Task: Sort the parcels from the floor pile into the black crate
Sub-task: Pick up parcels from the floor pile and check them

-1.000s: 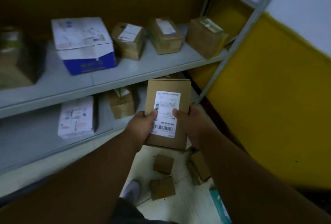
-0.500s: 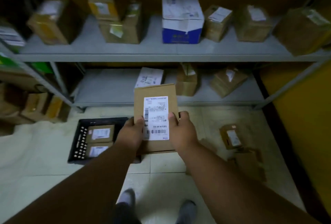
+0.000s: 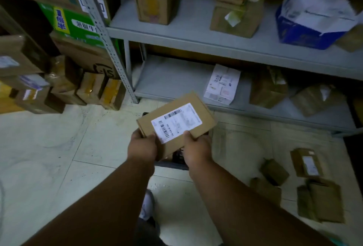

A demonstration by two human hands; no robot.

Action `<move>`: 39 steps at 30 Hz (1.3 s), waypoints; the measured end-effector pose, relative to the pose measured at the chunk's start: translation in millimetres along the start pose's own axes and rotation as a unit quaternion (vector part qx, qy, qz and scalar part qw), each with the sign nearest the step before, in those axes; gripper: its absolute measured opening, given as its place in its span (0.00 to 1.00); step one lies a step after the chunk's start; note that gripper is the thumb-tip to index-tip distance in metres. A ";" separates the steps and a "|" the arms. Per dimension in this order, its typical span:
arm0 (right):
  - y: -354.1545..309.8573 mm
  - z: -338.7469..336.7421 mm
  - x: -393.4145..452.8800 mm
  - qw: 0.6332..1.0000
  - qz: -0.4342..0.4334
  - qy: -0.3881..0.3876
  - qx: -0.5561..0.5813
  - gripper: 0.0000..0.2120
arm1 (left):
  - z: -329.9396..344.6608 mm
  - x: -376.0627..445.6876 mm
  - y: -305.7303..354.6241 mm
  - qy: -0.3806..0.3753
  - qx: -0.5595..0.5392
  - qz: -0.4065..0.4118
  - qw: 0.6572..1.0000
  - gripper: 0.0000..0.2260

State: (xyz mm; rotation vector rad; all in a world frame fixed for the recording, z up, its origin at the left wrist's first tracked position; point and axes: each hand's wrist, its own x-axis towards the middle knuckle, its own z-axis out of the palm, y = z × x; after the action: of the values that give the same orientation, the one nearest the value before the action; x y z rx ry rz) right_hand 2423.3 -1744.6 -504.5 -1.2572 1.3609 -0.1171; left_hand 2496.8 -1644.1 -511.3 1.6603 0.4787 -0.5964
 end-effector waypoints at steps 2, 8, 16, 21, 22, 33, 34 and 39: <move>-1.5 13.6 12.6 0.998 -0.012 0.054 -0.041 0.31 | -29.5 34.8 2.1 0.011 0.070 0.015 0.997 0.15; 37.4 39.6 102.8 0.974 -0.036 -0.006 -0.222 0.09 | -32.3 111.2 -51.6 -0.081 0.213 0.017 0.973 0.11; 169.7 94.9 252.6 0.945 0.067 -0.016 -0.319 0.09 | 5.0 243.0 -187.3 -0.077 0.306 0.003 0.949 0.07; 229.3 130.4 320.6 0.950 0.051 0.012 -0.306 0.09 | 33.3 323.4 -238.5 0.017 0.558 0.025 0.829 0.11; 237.5 136.5 331.8 0.953 0.048 0.017 -0.298 0.12 | 38.0 338.9 -244.4 0.011 0.590 0.021 0.807 0.12; 320.5 192.8 411.7 0.889 0.036 -0.023 -0.456 0.21 | 46.3 426.6 -323.9 -0.158 0.650 0.034 0.742 0.25; 322.0 197.2 414.2 0.881 0.034 -0.027 -0.470 0.21 | 45.9 427.6 -326.8 -0.151 0.658 0.033 0.737 0.24; 325.8 226.8 422.3 0.835 0.003 -0.101 -0.541 0.17 | 42.3 435.6 -326.0 -0.111 0.715 0.022 0.689 0.29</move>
State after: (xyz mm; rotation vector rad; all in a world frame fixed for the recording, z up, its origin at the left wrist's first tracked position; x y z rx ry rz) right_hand 2536.9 -1772.4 -1072.2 -2.1056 1.2368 0.8966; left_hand 2631.7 -1638.5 -1040.1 2.9796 -0.4111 -1.2872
